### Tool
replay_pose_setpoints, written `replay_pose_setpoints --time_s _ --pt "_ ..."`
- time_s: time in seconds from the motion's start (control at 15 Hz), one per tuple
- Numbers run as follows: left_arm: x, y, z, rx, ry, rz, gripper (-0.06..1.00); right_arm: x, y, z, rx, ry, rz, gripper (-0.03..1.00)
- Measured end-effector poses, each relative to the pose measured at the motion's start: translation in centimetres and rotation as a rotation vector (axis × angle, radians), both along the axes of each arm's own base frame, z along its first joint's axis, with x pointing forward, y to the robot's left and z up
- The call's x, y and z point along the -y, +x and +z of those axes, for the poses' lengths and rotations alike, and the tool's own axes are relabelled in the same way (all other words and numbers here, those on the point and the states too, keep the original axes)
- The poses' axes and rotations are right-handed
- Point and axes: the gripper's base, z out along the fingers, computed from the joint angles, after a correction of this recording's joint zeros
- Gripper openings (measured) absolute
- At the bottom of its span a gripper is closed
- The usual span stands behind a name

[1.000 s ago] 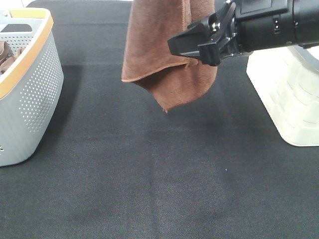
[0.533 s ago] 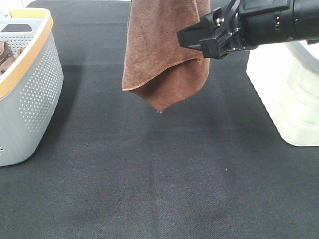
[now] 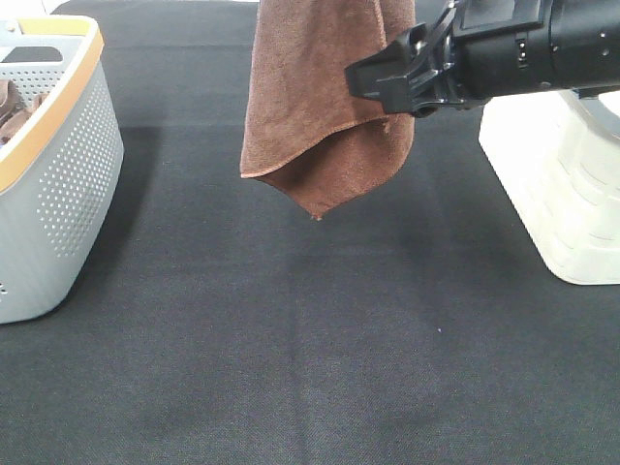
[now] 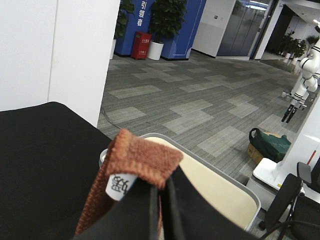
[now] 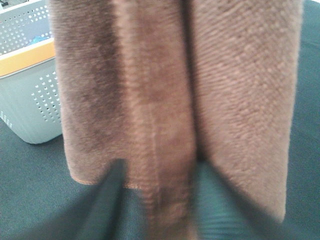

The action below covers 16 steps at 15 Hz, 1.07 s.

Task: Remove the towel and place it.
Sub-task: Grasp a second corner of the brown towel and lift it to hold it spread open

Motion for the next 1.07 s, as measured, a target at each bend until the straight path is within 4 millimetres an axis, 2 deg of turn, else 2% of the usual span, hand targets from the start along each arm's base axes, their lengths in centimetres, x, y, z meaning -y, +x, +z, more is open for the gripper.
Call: replay_pose_setpoints --time_s 0.07,0.13,0.2,0.47,0.67,0.87,1.07 --pt "0.0 0.0 0.0 0.0 0.0 0.0 0.0 0.0 0.0 0.0 0.0 0.001 0.0 0.21" --pt "0.0 0.0 0.0 0.0 0.0 0.0 0.0 0.0 0.0 0.0 -0.001 0.002 -0.001 0.03" --pt "0.0 0.0 0.0 0.002 0.003 0.001 0.0 0.0 0.0 0.0 -0.017 0.017 -0.007 0.0" --pt "-0.1 0.1 -0.1 0.046 0.062 0.013 0.0 -0.2 -0.5 -0.3 -0.11 0.039 0.005 0.0" --pt "-0.1 0.3 -0.6 0.073 0.143 0.023 0.0 -0.2 -1.5 -0.8 -0.285 -0.031 0.058 0.0" --pt "-0.2 0.4 -1.4 0.067 0.25 0.025 0.0 0.3 -2.0 0.0 -0.436 -0.128 0.042 0.0" --pt "-0.8 0.6 -2.7 0.0 0.397 0.067 0.0 1.1 -2.5 1.7 -0.563 -0.283 0.028 0.0"
